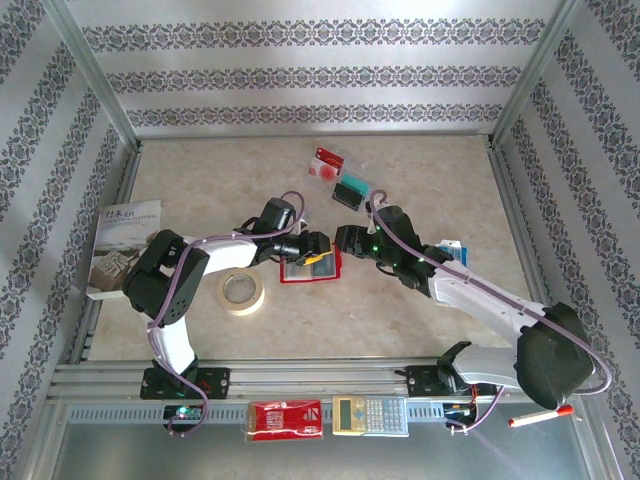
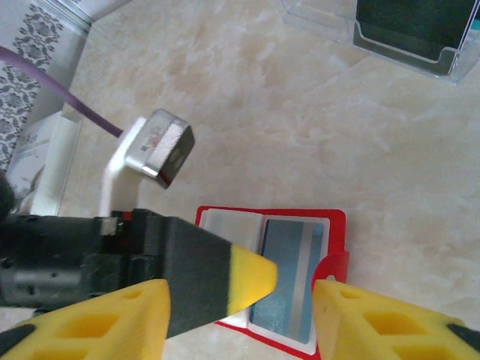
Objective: Take the credit cards out of the card holder
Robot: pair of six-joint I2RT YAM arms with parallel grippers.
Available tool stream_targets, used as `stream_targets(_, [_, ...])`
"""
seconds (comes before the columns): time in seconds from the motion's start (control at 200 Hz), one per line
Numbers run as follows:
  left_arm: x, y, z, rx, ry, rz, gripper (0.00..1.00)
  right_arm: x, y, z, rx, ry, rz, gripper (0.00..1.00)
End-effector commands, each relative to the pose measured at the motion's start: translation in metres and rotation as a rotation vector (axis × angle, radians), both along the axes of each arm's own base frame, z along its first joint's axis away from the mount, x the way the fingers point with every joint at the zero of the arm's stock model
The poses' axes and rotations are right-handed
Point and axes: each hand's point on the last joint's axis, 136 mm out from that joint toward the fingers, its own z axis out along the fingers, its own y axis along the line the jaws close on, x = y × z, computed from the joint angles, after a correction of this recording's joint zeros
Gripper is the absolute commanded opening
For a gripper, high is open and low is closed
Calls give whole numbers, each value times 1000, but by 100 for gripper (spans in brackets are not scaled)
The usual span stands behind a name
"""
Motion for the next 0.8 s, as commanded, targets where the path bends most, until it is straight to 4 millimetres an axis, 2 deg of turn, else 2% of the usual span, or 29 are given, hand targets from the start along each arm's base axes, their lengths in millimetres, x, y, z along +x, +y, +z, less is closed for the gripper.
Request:
stream_targets(0.0, [13,-7,15,-43,-63,25,51,-5,-8,0,-25,-14,-1,61])
stream_targets(0.115, [17,0,25,-39,-100,49,55,-5,-7,2,-33,-16,8,67])
stream_targets(0.255, [19,29,30,-5,-124,112,60,1,-5,-1,-49,9,-16,68])
stream_targets(0.45, [18,72,30,27,-126,202,63,2,21,-5,-103,22,31,66])
stream_targets(0.545, [16,88,29,53,-117,233,64,3,30,-14,-117,47,29,63])
stream_targets(0.629, [15,93,31,78,-112,238,64,4,39,-28,-123,95,22,60])
stream_targets(0.794, [8,89,33,81,-106,203,60,5,62,-58,-202,162,60,52])
